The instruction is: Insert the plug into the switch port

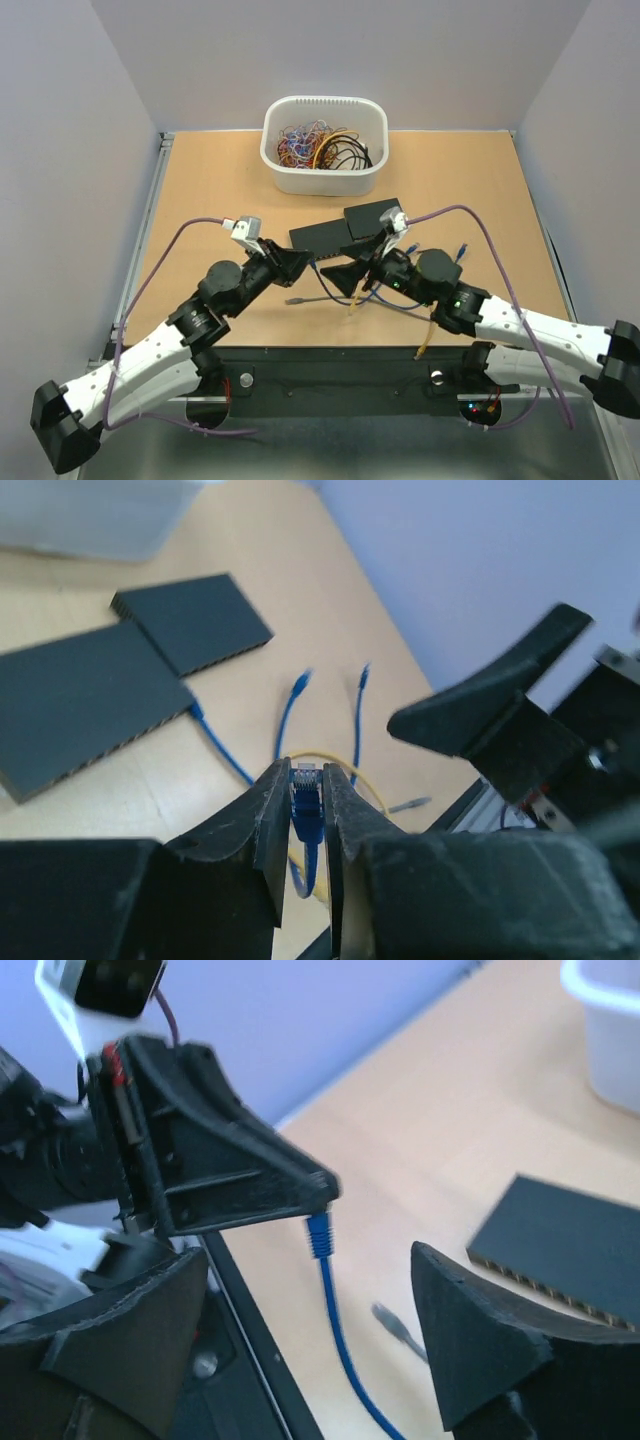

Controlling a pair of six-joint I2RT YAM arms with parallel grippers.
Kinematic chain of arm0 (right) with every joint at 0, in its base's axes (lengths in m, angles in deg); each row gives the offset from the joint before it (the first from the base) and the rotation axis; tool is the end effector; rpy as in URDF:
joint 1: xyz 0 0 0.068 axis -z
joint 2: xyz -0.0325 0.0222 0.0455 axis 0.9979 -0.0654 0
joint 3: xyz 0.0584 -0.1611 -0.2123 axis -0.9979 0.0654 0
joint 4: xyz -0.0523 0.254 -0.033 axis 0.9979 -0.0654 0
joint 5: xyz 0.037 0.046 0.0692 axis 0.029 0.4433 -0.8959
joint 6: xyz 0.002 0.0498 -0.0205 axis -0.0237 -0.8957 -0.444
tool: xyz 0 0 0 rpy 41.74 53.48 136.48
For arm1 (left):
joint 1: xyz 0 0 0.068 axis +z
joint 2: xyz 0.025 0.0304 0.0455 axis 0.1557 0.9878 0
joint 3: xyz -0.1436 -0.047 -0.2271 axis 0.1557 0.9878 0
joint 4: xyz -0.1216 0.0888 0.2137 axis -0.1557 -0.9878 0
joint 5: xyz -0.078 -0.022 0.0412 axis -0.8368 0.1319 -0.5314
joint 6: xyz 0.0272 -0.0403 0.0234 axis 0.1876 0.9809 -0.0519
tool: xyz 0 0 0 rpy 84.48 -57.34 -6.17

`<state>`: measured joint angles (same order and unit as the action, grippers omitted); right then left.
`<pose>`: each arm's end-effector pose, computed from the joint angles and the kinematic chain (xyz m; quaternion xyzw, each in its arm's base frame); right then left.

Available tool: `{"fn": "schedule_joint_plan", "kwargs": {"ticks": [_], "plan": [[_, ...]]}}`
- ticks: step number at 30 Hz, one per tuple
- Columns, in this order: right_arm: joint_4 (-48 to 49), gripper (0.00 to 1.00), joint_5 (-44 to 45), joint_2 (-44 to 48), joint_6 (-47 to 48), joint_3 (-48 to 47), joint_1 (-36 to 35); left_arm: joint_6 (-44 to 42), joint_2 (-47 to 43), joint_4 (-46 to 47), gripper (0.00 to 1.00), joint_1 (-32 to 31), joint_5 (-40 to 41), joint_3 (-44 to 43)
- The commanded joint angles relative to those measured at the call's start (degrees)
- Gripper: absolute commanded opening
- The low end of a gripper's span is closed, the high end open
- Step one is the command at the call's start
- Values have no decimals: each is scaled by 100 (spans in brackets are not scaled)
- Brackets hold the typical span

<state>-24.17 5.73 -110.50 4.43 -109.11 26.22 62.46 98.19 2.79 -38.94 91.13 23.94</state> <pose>0.1193 0.2022 0.2974 -0.2020 0.6724 0.4538 0.5488 0.1202 -0.1286 0.2840 0.0354 0.6890 -0.4683 0.5520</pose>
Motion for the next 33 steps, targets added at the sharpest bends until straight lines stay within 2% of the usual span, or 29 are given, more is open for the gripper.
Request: {"fn": "schedule_joint_plan", "kwargs": {"ticks": [1, 2, 7, 14, 16, 25, 33], "plan": [[516, 82, -2145, 414, -382, -375, 675, -866, -935, 1003, 0, 0, -437, -92], [534, 80, -2566, 441, -374, -419, 694, -945, -1095, 1110, 0, 0, -664, -48], [543, 71, -3334, 292, -242, -700, 703, -1148, -1729, 1427, 0, 9, -939, 137], [1167, 70, -4212, -358, -444, -946, 703, -1008, -1519, 1962, 0, 9, -1615, 295], [1228, 70, -4231, -473, -488, -1008, 703, -990, -1519, 2024, 0, 9, -1686, 339], [1554, 53, -4152, -815, -646, -1184, 712, -894, -1510, 2279, 0, 0, -1923, 532], [1729, 44, -4047, -1044, -743, -1254, 703, -849, -1554, 2359, 0, 0, -2020, 629]]}}
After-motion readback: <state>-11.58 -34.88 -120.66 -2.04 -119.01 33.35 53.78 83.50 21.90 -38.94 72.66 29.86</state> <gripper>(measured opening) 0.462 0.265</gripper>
